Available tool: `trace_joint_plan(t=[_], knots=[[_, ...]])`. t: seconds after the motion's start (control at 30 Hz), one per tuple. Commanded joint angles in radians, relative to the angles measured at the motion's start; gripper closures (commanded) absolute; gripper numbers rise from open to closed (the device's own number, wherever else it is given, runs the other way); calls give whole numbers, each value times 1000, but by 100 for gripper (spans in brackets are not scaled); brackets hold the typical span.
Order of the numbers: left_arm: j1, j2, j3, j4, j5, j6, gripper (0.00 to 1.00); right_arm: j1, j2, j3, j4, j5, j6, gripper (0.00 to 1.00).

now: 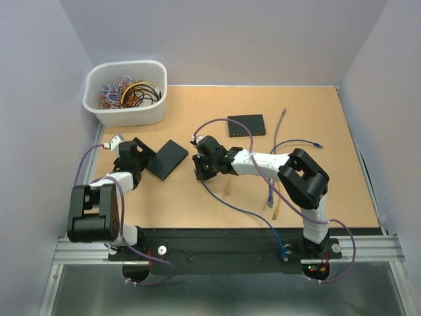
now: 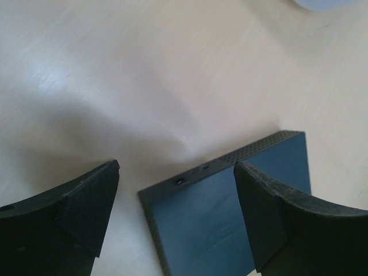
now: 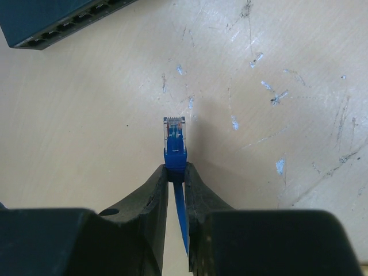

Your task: Insert the plug into the switch port

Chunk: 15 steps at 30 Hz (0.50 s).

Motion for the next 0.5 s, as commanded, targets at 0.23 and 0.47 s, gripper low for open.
trace_joint_plan(t=[0.23, 0.47], knots=[[10, 217, 141, 163, 271, 7, 11, 13, 8, 14, -57, 40, -31, 99], [-18, 142, 64, 171, 293, 21, 12, 13, 6, 26, -100, 79, -69, 99]])
